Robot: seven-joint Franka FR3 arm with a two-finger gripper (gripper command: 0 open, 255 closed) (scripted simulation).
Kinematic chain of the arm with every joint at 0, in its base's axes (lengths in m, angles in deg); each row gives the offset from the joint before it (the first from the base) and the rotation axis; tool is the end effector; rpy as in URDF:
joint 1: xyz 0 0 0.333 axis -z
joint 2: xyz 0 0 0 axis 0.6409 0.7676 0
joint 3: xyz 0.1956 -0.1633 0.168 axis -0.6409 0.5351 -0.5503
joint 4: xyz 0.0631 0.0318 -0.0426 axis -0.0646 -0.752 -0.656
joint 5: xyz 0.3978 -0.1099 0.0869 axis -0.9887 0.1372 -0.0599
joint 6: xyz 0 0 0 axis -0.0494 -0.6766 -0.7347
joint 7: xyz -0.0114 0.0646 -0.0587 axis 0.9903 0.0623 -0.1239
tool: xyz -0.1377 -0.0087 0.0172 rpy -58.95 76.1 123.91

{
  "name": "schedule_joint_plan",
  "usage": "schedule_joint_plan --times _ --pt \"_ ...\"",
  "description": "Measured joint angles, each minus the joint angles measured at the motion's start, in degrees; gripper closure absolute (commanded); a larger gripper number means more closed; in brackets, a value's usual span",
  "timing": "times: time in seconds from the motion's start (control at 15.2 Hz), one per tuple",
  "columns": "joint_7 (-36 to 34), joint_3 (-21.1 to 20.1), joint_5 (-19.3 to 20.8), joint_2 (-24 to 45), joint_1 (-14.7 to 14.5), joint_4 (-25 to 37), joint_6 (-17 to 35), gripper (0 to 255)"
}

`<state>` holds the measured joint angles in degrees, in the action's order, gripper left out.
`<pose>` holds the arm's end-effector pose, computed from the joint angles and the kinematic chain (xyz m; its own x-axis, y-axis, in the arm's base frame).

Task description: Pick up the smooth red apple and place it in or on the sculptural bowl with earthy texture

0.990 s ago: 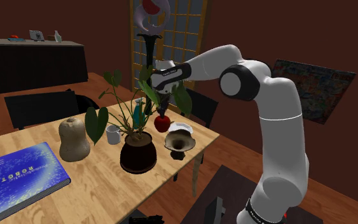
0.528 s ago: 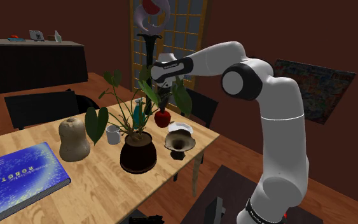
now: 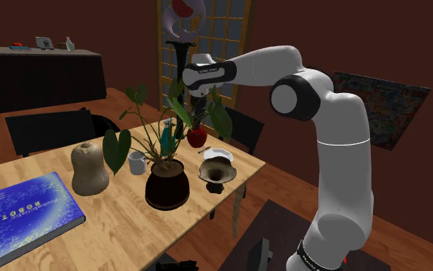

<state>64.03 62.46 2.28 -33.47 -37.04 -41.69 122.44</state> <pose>0.6882 -0.1414 0.4031 0.9685 0.2490 -0.0002 0.2490 -0.9685 0.0064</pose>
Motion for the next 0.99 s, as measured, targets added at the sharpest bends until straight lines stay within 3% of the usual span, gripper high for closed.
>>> schedule_joint_plan --times 0.53,0.99 --pt "0.02 0.15 0.11 -0.37 0.30 5.72 -6.09 255" --pt "-0.40 0.72 2.72 -14.84 -0.89 -9.18 -5.45 255"
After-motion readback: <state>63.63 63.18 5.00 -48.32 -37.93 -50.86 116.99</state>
